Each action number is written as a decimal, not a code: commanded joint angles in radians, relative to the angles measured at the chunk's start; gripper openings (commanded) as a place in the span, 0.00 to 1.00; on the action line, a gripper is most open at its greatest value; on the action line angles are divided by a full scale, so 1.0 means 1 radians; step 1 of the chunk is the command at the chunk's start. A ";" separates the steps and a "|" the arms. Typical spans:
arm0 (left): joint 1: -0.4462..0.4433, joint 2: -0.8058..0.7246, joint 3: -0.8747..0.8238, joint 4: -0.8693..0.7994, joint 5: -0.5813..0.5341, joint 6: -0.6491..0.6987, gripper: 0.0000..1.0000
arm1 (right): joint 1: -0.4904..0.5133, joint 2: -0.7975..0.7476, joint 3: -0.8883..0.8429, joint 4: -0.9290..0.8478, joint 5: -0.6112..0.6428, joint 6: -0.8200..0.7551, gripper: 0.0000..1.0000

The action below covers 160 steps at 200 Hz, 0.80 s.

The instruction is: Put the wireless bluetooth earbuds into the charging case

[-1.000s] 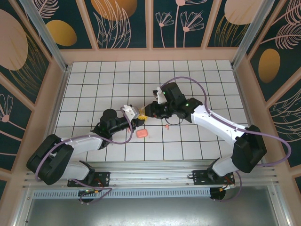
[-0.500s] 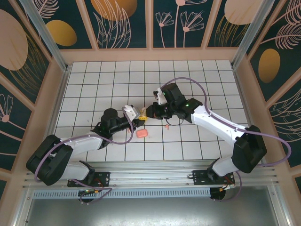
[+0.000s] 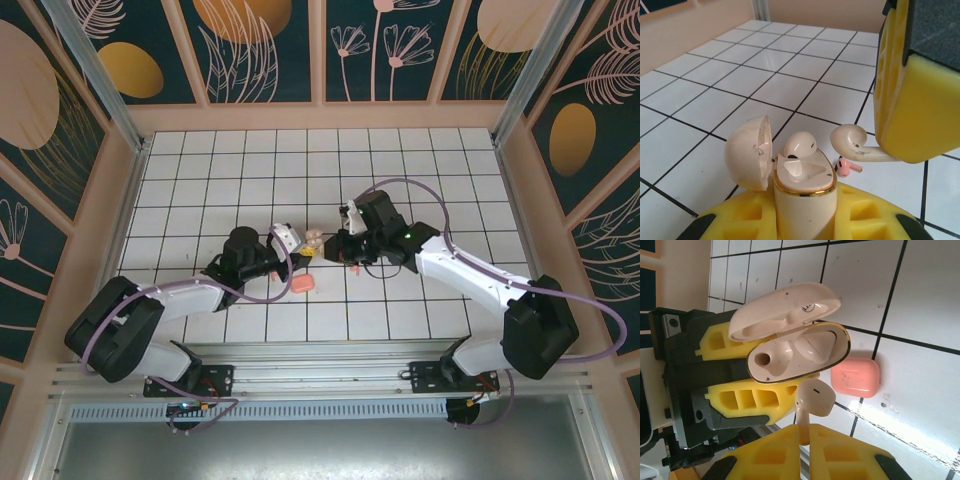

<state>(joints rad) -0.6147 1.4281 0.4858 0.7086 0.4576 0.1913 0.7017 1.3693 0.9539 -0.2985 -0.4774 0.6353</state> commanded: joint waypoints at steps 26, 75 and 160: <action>-0.005 0.046 0.044 -0.031 -0.050 0.022 0.09 | -0.045 -0.059 -0.102 0.040 -0.023 0.006 0.11; -0.005 0.048 0.035 -0.019 -0.060 -0.005 0.08 | -0.122 -0.088 -0.203 -0.003 -0.005 0.003 0.11; -0.005 0.044 0.036 -0.003 -0.047 -0.019 0.08 | -0.149 -0.050 -0.312 -0.077 0.085 0.039 0.11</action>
<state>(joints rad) -0.6155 1.4719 0.5060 0.6769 0.4065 0.1879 0.5613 1.3010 0.6601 -0.3336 -0.4416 0.6613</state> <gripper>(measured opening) 0.209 0.115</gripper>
